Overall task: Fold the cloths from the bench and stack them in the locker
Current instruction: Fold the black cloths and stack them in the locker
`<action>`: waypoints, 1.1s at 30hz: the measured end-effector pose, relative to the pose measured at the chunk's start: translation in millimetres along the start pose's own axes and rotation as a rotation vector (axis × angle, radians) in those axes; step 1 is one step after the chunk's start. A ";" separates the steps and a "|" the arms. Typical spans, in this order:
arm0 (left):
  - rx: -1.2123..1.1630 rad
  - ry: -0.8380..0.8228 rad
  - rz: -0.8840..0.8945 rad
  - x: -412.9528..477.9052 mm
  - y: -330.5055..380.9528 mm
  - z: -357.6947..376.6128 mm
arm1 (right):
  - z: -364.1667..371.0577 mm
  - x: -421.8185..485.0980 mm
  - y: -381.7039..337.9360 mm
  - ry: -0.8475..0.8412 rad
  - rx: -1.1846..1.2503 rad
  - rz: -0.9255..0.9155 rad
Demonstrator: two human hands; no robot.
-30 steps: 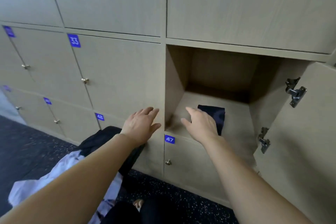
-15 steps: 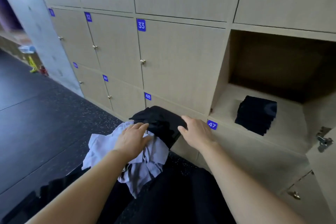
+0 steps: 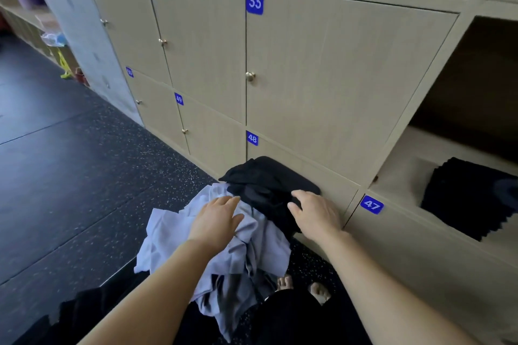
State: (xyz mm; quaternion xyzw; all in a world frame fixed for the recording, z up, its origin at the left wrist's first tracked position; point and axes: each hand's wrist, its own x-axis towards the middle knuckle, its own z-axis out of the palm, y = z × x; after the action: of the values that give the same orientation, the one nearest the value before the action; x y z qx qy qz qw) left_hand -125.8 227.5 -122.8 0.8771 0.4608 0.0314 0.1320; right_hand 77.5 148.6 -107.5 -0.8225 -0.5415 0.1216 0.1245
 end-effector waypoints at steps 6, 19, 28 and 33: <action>-0.022 -0.016 -0.035 59.8 -14.9 21.6 | 35.9 68.6 -3.4 -0.019 0.017 0.000; -0.005 -0.001 -0.056 96.1 -39.9 67.0 | 96.7 143.4 -25.9 -0.031 -0.111 -0.104; -0.049 0.040 -0.048 94.9 -42.8 62.7 | 84.7 141.1 -36.7 0.071 0.171 0.020; -0.117 0.113 -0.093 84.3 -37.0 36.2 | 33.5 131.6 -55.2 -0.030 0.665 0.024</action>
State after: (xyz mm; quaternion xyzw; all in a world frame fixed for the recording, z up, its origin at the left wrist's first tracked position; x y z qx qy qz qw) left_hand -100.7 309.1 -173.0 0.8424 0.5051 0.1014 0.1580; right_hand 69.4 293.4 -129.0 -0.7411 -0.4644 0.3054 0.3767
